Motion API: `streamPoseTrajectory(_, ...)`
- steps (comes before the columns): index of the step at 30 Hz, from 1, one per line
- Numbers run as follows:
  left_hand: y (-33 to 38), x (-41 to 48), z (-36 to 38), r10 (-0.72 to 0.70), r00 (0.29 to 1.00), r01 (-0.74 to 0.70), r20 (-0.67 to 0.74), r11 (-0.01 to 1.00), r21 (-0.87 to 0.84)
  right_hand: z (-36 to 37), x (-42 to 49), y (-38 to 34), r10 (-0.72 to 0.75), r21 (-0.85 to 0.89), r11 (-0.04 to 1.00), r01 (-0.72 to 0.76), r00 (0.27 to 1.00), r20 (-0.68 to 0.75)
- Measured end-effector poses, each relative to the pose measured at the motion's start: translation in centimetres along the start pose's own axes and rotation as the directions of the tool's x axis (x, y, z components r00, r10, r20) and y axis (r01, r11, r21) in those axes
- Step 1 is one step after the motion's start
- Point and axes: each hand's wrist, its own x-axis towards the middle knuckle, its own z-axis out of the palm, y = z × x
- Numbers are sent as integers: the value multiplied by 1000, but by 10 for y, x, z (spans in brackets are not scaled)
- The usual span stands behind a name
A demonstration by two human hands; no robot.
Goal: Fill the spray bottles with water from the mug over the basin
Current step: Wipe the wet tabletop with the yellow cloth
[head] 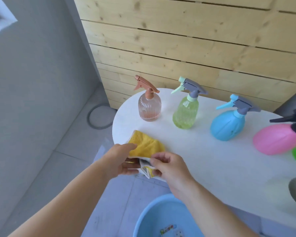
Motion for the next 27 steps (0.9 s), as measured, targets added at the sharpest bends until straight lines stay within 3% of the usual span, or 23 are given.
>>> streamPoseTrajectory(4,1,4,5,-62,998,64,23,990,-128,4,-5,-10,61,319,946,-61,998,10)
streamPoseTrajectory(6,0,10,7,-75,997,75,4,984,-160,5,-3,-14,46,316,947,-47,999,10)
streamPoseTrajectory(7,1,11,9,-61,998,57,-12,978,-201,4,0,-11,31,224,974,-27,999,-14)
streamPoseTrajectory(9,1,16,13,-1,998,-19,-64,951,-308,-1,7,-2,-36,-137,990,22,994,-103)
streamPoseTrajectory(11,-1,18,16,63,986,-113,-153,931,-347,-7,13,6,-140,-459,885,85,986,-88)
streamPoseTrajectory(12,-5,16,17,119,970,-180,-212,939,-293,-8,13,8,-176,-555,823,123,983,-43)
streamPoseTrajectory(14,-14,12,13,362,878,-354,-312,931,83,-10,16,11,-221,-673,717,181,975,26)
streamPoseTrajectory(16,-29,5,9,612,758,-472,-225,753,459,-11,18,14,-227,-750,632,195,972,61)
streamPoseTrajectory(18,-43,4,4,734,669,-562,-115,601,568,-11,21,14,-211,-795,579,184,975,72)
streamPoseTrajectory(20,-50,8,0,770,634,-580,-74,537,612,-10,22,12,-208,-838,515,182,974,84)
streamPoseTrajectory(23,-48,14,-1,735,664,-447,-140,540,713,-10,20,5,-359,-884,400,243,929,93)
streamPoseTrajectory(25,-41,15,2,779,617,-381,-113,421,823,-12,19,4,-419,-891,343,297,898,138)
streamPoseTrajectory(27,-31,15,7,757,652,-348,29,266,899,-13,21,4,-309,-890,339,306,929,201)
